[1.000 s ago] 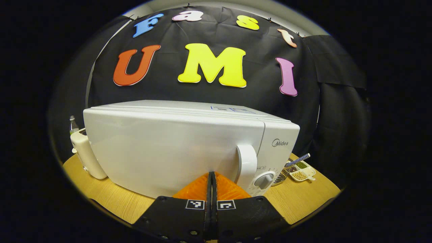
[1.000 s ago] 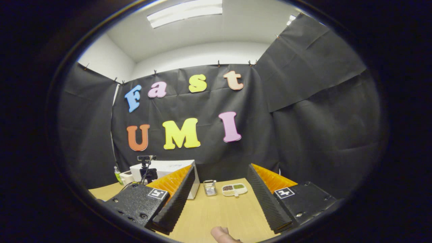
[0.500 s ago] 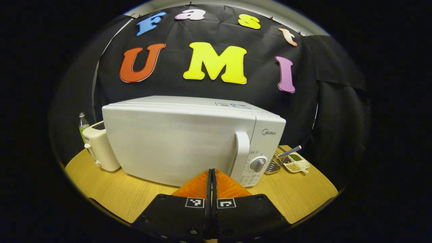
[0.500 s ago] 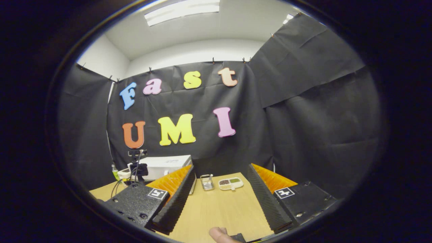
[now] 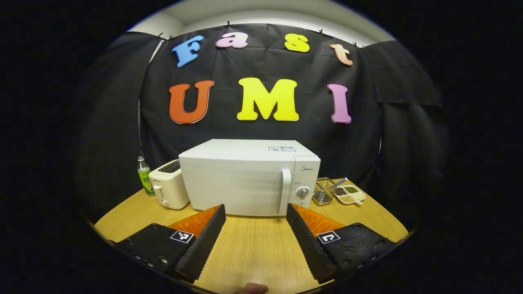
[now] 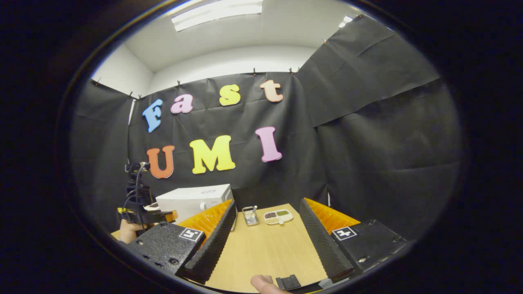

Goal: Open the microwave oven with the left hand, put the food in, and close the microwave oven.

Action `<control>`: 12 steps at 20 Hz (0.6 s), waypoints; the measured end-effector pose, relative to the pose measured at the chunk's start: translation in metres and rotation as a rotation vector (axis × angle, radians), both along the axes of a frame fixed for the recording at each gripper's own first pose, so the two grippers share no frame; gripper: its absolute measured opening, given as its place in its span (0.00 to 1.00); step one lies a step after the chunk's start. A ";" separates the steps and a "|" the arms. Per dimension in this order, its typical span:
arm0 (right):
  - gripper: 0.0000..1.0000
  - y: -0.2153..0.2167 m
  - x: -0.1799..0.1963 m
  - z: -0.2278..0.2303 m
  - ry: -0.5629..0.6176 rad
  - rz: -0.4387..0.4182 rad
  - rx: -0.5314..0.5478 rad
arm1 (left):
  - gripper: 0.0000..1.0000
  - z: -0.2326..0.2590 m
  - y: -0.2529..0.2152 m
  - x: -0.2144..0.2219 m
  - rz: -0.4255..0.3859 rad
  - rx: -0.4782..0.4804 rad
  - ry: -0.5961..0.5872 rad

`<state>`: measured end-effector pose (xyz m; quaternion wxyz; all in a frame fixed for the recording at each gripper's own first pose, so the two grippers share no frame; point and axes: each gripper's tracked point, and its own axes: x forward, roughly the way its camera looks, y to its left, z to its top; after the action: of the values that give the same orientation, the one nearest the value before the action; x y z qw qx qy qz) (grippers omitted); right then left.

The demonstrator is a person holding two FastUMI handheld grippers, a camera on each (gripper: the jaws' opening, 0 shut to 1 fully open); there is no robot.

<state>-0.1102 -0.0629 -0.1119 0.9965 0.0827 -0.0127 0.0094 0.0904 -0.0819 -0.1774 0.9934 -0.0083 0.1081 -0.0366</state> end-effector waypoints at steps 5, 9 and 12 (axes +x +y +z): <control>0.99 0.003 -0.007 0.005 0.013 -0.023 0.012 | 0.93 0.038 0.016 -0.066 0.023 -0.017 -0.070; 1.00 0.013 -0.002 0.007 0.029 -0.013 0.034 | 0.93 0.065 0.026 -0.115 0.028 -0.059 -0.121; 1.00 0.018 0.000 0.009 0.025 -0.005 0.014 | 0.93 0.074 0.038 -0.147 0.028 -0.048 -0.155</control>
<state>-0.1099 -0.0447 -0.1027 0.9959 0.0898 -0.0003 0.0057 -0.0565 -0.0438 -0.1034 0.9988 -0.0310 0.0296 -0.0256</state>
